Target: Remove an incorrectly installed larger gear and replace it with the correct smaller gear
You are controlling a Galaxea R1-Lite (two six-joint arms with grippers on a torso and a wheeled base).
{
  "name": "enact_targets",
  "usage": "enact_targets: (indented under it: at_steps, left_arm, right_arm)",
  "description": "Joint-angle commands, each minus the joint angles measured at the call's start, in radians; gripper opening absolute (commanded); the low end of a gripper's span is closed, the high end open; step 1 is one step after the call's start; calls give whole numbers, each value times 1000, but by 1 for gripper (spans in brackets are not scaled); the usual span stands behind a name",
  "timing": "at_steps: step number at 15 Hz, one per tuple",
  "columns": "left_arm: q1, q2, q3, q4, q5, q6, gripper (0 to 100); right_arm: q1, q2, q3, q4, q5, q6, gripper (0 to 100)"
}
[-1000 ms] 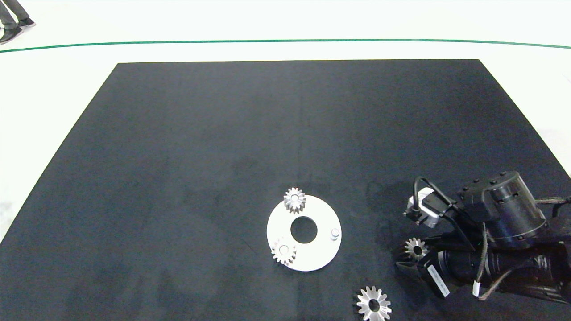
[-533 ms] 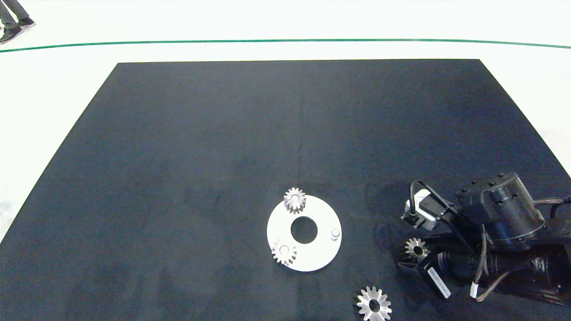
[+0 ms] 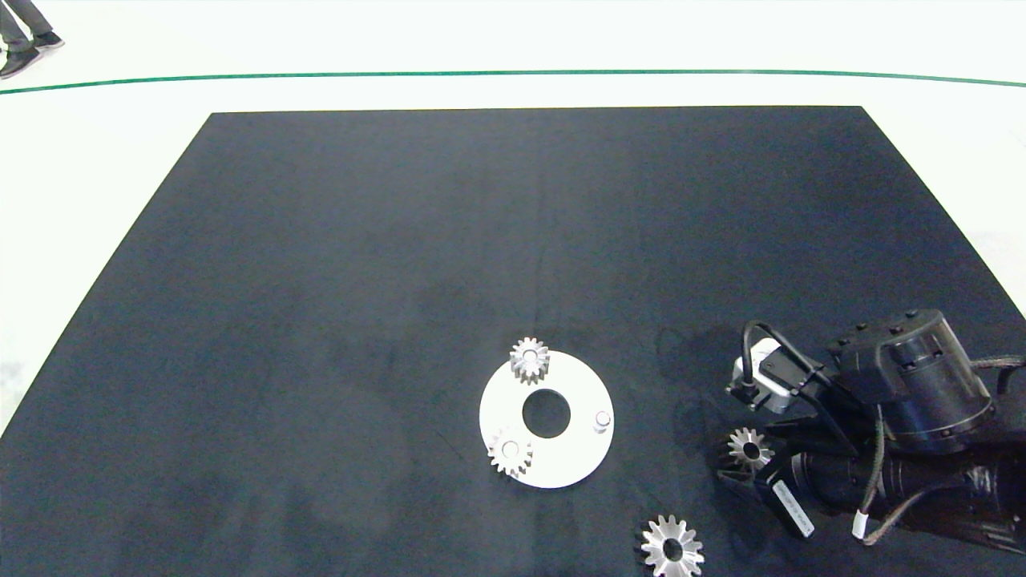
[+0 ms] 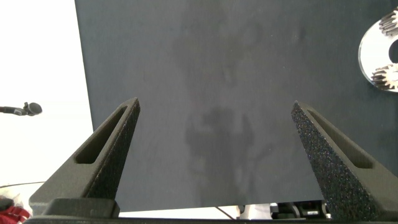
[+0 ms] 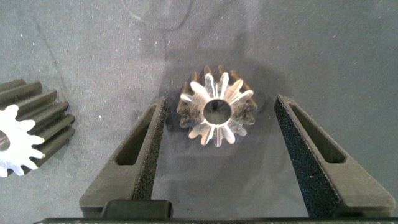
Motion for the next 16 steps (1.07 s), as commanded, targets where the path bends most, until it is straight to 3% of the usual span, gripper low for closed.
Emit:
enact_targets:
  at_steps: [1, 6, 15, 16]
  left_arm:
    - [0, 0, 0, 5, 1, 1, 100]
    - [0, 0, 0, 3, 1, 1, 100]
    - [0, 0, 0, 5, 1, 1, 100]
    - [0, 0, 0, 5, 1, 1, 100]
  right_arm:
    - [-1, -5, 6, 1, -1, -1, 10]
    - [-1, 8, 5, -1, 6, 11, 1]
    - [1, 8, 9, -22, 6, 37, 0]
    - [1, 4, 11, -22, 6, 40, 100]
